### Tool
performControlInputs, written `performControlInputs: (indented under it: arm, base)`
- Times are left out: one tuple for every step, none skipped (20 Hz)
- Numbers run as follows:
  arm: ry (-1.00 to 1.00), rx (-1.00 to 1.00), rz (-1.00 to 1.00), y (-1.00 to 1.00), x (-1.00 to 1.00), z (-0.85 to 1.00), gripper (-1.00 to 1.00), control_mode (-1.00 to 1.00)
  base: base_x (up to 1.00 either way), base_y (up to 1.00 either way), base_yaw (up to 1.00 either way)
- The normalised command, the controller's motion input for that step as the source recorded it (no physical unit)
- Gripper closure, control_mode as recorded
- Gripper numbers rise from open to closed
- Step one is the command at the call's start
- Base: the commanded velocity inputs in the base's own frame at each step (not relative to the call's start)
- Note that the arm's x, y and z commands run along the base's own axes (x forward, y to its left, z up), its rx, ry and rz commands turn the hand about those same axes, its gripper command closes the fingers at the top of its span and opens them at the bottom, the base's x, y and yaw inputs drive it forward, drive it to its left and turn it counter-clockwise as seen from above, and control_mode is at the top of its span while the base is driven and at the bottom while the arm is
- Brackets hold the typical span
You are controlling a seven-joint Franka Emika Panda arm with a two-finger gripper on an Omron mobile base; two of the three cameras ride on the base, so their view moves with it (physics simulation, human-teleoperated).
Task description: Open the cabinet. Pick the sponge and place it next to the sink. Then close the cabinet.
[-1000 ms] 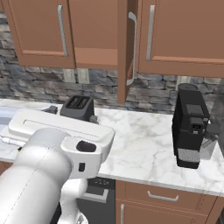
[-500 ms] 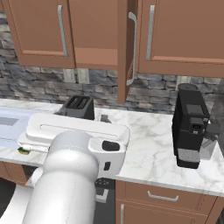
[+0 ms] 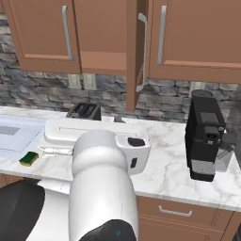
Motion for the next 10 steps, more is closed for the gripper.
performControlInputs:
  arm:
    - [0.04,0.0,0.05,0.0,0.39,0.0,-1.0,-1.0]
    - [0.04,0.0,0.04,0.0,0.34,0.0,-1.0,-1.0]
    - [0.03,0.0,0.03,0.0,0.34,0.0,-1.0,-1.0]
    - [0.03,0.0,0.04,0.0,0.29,0.0,-1.0,-1.0]
    - [0.03,0.0,0.03,0.0,0.27,0.0,-1.0,-1.0]
    - [0.04,0.0,0.03,0.0,0.27,0.0,-1.0,-1.0]
    - [0.02,0.0,0.02,0.0,0.26,0.0,-1.0,-1.0]
    - [0.0,0.0,0.0,0.0,0.28,-0.01,-1.0,-1.0]
    - [0.0,0.0,0.0,0.0,0.23,-0.01,-1.0,-1.0]
    - [0.0,0.0,0.01,0.0,0.16,-0.06,-1.0,-1.0]
  base:
    - [0.0,0.0,0.0]
    - [0.0,0.0,0.0]
    - [0.0,0.0,0.0]
    - [0.0,0.0,0.0]
    - [0.0,0.0,0.0]
    - [0.0,0.0,0.0]
    - [0.0,0.0,0.0]
    - [0.0,0.0,0.0]
    - [0.0,0.0,0.0]
    - [0.0,0.0,0.0]
